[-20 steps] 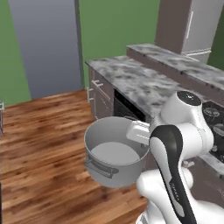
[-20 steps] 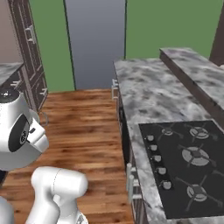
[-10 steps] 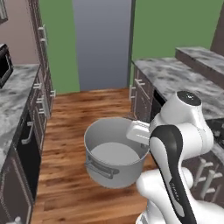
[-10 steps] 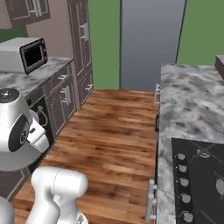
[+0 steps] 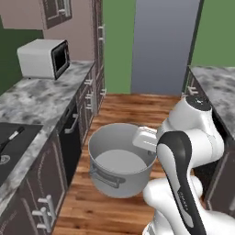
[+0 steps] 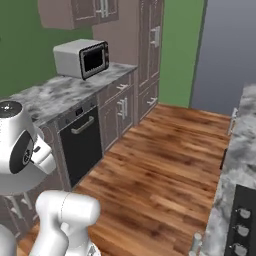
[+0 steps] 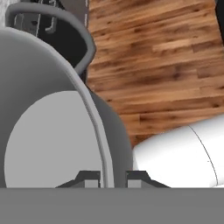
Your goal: Move the pot and pan from the stove into the sink.
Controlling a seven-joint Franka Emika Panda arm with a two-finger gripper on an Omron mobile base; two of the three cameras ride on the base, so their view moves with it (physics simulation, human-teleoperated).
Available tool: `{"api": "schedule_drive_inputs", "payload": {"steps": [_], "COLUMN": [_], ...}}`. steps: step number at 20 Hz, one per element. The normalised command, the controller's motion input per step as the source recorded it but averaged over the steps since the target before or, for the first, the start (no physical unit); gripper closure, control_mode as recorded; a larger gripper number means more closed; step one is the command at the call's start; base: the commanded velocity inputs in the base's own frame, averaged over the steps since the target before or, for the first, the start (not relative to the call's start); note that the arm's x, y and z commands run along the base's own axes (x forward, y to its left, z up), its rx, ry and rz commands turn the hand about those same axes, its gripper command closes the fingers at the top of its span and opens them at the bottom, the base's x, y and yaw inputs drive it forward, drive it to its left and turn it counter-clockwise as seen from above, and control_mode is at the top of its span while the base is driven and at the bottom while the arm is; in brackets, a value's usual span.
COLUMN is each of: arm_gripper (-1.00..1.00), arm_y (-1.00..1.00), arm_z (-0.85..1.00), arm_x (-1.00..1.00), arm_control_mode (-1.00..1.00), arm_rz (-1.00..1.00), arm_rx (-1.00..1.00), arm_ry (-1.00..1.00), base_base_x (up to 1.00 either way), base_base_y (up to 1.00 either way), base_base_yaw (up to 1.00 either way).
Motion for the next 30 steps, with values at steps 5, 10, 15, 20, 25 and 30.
{"api": "schedule_drive_inputs", "payload": {"steps": [5, 10, 15, 20, 25, 30], "arm_gripper": [1.0, 1.0, 1.0, 1.0, 1.0, 1.0], "arm_y": [0.0, 0.0, 0.0, 0.0, 0.0, 0.0], "arm_z": [0.0, 0.0, 0.0, 0.0, 0.0, 0.0], "arm_x": [0.0, 0.0, 0.0, 0.0, 0.0, 0.0], "arm_control_mode": [1.0, 1.0, 1.0, 1.0, 1.0, 1.0], "arm_rz": [0.0, 0.0, 0.0, 0.0, 0.0, 0.0], "arm_rx": [0.0, 0.0, 0.0, 0.0, 0.0, 0.0], "arm_ry": [0.0, 0.0, 0.0, 0.0, 0.0, 0.0], "base_base_x": [0.0, -0.01, 0.0, -0.01, -0.02, 0.0], "base_base_y": [0.0, 0.0, 0.0, 0.0, 0.0, 0.0], "base_base_yaw": [0.48, 0.48, 0.49, 0.48, 0.47, 0.46]}}
